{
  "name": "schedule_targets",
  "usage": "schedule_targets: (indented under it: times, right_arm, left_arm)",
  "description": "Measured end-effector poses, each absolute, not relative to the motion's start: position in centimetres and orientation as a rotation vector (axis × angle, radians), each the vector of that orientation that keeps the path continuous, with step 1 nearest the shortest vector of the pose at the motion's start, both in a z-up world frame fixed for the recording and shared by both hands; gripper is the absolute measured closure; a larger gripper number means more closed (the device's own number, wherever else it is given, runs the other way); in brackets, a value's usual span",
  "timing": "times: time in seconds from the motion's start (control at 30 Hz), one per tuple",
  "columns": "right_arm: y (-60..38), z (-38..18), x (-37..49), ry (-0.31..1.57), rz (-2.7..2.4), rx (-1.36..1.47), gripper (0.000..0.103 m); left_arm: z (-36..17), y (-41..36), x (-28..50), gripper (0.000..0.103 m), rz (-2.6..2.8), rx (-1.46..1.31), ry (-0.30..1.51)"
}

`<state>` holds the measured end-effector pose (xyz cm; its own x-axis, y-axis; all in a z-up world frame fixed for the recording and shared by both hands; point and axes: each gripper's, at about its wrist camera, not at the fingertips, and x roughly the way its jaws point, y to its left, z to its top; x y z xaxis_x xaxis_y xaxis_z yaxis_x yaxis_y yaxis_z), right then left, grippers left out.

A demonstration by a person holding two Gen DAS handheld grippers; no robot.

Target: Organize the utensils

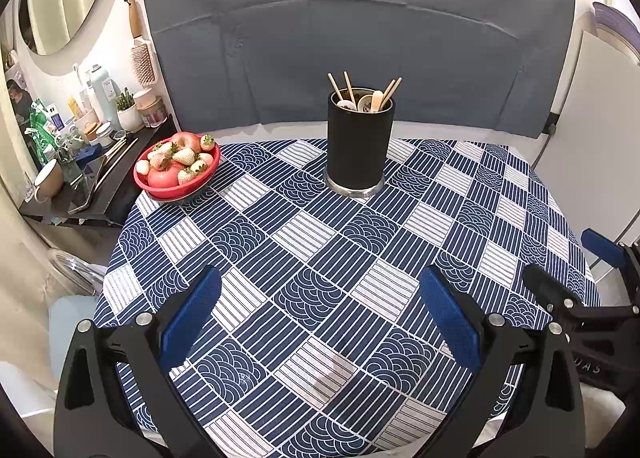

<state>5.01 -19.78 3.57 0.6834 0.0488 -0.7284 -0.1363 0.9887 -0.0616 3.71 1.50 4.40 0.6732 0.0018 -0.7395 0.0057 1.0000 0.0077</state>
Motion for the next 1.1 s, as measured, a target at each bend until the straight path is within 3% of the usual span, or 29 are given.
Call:
schedule_targets:
  times: [1.1]
  right_arm:
    - [-19.91,3.71,4.38,0.809,0.062,-0.122,0.008]
  left_arm:
    - [4.21,2.05,2.85,0.006,-0.027,-0.006,0.831]
